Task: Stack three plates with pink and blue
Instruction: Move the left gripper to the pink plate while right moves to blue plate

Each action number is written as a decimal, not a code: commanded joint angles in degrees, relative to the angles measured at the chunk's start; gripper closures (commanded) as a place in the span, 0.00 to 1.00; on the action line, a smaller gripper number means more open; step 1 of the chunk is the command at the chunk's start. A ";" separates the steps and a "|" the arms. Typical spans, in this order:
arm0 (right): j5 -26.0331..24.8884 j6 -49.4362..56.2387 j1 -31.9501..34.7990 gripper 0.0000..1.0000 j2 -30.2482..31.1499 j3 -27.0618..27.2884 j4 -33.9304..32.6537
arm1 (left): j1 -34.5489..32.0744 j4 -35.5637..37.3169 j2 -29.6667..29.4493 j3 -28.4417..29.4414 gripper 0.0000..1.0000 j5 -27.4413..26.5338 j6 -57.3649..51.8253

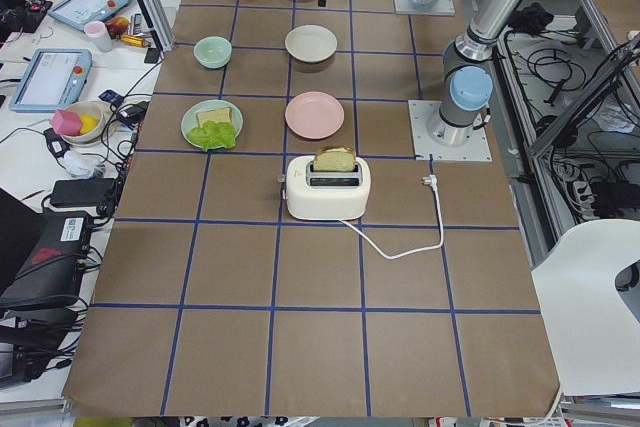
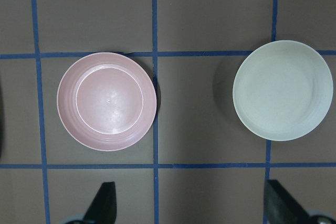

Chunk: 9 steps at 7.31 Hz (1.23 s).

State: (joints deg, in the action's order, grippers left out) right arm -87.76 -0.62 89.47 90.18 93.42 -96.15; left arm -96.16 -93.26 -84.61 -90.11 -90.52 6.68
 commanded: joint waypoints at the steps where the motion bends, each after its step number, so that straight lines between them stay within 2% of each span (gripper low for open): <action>1: 0.04 0.00 0.00 0.00 0.00 0.01 0.00 | 0.00 0.35 -0.28 0.02 0.00 0.08 0.00; 5: -0.13 0.26 -0.44 0.00 -0.09 0.36 0.09 | 1.23 0.27 0.06 -0.59 0.00 0.08 0.00; 7: 0.13 3.16 -3.23 0.00 -0.18 1.58 0.17 | 1.23 0.27 -0.37 -0.86 0.00 0.08 0.52; 9: 0.31 7.27 -8.33 0.00 -0.88 7.62 -8.39 | 1.23 0.36 -2.03 -2.69 0.00 0.17 2.54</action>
State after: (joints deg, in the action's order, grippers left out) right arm -87.48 3.80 84.07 89.69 97.47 -99.53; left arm -94.93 -92.97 -85.59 -91.47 -90.42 7.96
